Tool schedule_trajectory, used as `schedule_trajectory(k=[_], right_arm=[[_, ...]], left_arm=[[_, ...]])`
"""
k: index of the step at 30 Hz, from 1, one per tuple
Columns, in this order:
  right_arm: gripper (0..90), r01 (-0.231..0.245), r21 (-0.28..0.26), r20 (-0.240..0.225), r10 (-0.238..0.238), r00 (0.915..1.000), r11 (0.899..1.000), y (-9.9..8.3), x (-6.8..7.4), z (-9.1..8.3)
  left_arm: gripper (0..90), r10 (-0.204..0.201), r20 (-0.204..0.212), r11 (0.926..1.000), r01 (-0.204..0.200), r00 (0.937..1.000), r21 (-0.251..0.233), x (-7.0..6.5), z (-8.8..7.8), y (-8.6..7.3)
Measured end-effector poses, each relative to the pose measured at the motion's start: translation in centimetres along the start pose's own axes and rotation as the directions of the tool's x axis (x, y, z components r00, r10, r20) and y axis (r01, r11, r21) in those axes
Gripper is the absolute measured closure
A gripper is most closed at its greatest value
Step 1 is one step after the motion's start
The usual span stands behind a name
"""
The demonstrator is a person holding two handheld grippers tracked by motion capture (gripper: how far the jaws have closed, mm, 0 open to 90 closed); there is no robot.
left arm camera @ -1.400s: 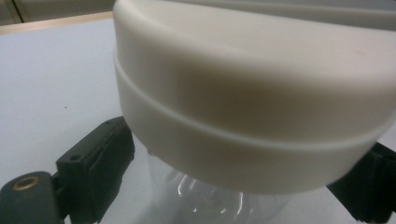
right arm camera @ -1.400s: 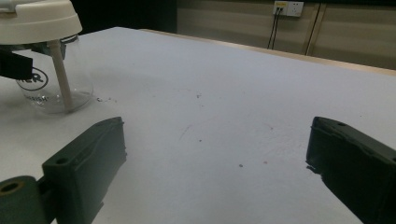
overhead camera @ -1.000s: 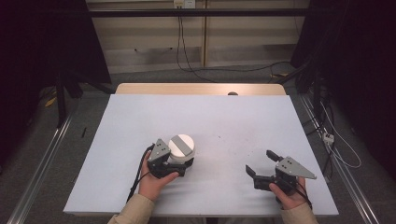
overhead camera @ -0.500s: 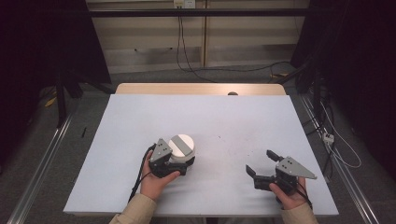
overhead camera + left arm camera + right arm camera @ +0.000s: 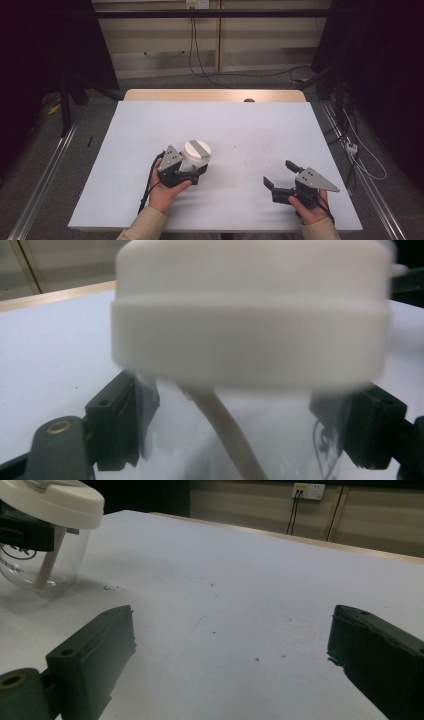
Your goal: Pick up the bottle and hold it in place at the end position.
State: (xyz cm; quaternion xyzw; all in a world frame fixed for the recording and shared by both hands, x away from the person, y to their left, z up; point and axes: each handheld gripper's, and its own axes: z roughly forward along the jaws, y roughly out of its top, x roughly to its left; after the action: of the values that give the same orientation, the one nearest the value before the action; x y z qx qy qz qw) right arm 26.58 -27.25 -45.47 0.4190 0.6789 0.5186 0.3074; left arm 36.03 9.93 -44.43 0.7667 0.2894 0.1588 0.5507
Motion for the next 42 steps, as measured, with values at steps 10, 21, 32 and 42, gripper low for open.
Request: schedule_trajectory(k=[10, 21, 32, 42], right_arm=[[4.5, 0.0, -0.006, 0.005, 0.0, 1.0, 1.0, 0.0, -0.1, -0.1], [4.5, 0.001, -0.005, 0.004, -0.001, 1.0, 1.0, 0.1, -0.1, -0.1], [4.5, 0.002, -0.007, 0.002, -0.002, 1.0, 1.0, 0.1, -0.1, -0.1], [4.5, 0.001, -0.01, 0.001, -0.001, 1.0, 1.0, 0.1, -0.1, -0.1]], left_arm=[[18.6, -0.025, 0.007, 0.9956, 0.025, 0.9997, -0.09, -0.1, 0.1, 0.9], [18.6, -0.033, 0.0, 0.9945, 0.033, 0.9994, -0.099, 0.3, 0.8, 1.0], [18.7, -0.021, 0.002, 0.9943, 0.021, 0.9998, -0.105, 0.4, 2.0, 1.7], [18.6, -0.02, -0.006, 0.9939, 0.019, 0.9998, -0.108, 0.8, 2.8, 2.3]])
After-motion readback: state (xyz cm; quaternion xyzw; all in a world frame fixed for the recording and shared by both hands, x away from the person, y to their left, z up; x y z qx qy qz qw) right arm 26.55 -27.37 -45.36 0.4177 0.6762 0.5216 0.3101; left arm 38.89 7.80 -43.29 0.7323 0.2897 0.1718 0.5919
